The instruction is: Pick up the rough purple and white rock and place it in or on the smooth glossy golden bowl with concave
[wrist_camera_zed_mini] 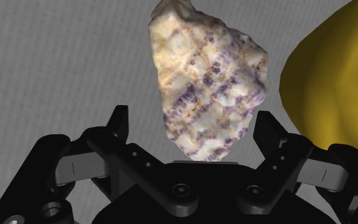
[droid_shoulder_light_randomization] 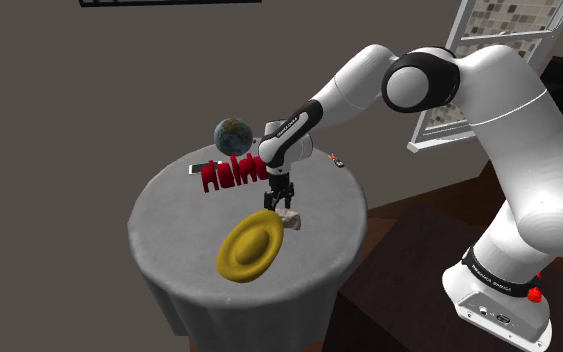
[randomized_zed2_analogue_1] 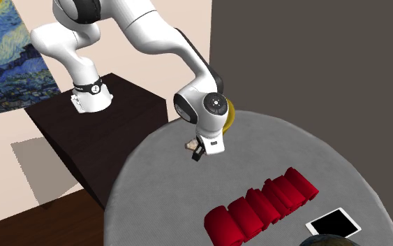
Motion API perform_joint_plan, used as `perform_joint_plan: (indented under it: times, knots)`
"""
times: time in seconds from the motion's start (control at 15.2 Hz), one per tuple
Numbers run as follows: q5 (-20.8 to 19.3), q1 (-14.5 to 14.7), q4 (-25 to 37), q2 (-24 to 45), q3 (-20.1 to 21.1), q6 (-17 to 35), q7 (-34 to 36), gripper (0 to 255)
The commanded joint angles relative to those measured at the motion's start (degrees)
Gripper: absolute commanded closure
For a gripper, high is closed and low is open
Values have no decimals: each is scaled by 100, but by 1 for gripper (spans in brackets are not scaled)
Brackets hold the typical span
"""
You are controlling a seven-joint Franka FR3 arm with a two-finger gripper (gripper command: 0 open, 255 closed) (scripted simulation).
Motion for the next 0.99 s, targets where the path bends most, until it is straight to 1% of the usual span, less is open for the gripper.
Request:
perform_joint_plan:
  times: [0.0,0.07,0.59,0.66,0.92]
  knots:
    - [2,8,-23,9,9,2,-3,0]
    - [4,7,-46,-6,10,9,-5,255]
    - [15,2,-163,-69,15,63,-20,255]
    - [2,9,-24,9,9,2,-3,255]
    - [-4,4,-125,-251,7,-153,36,255]
